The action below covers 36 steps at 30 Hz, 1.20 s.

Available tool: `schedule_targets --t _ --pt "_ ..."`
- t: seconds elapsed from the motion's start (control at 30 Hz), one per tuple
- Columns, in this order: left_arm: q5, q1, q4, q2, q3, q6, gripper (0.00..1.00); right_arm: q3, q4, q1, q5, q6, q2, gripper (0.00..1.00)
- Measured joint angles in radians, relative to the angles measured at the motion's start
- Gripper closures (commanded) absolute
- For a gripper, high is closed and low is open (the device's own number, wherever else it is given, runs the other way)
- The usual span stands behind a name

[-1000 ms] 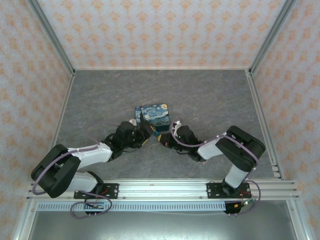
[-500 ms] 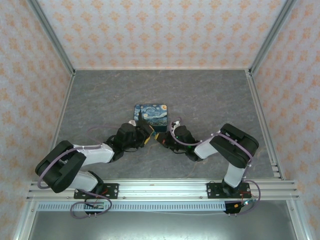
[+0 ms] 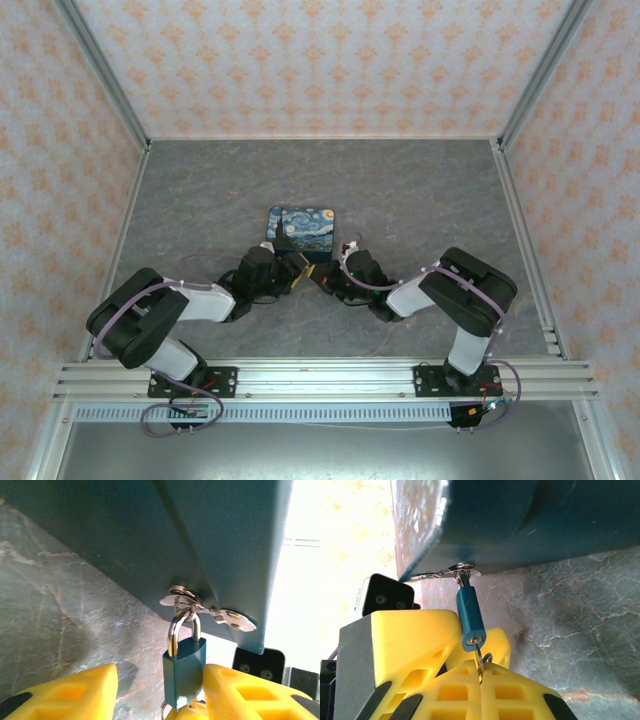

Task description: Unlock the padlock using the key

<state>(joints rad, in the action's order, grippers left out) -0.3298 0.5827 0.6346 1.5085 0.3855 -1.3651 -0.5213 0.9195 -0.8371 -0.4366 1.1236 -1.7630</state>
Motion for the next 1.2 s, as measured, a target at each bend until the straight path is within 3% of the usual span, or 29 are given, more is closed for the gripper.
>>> schedule_targets --t 0.23,0.47,0.67,0.97,1.2 --pt "0.007 0.0 0.034 0.024 0.01 -0.008 0.65 -0.005 -0.005 0.0 0.0 0.016 0.0 1.0" --pt "0.014 0.0 0.047 0.03 0.019 -0.023 0.86 -0.005 -0.005 -0.001 0.003 0.033 0.0 1.0" --pt "0.021 0.002 0.035 0.029 0.022 -0.022 1.0 -0.004 0.002 -0.002 0.008 0.04 0.001 0.77" --pt "0.024 0.002 -0.035 0.0 0.035 -0.026 1.0 0.058 -0.105 -0.006 0.067 -0.075 0.147 0.52" --pt "0.024 0.002 -0.134 -0.049 0.061 -0.057 1.0 0.024 -0.475 -0.006 0.163 -0.404 0.369 0.5"
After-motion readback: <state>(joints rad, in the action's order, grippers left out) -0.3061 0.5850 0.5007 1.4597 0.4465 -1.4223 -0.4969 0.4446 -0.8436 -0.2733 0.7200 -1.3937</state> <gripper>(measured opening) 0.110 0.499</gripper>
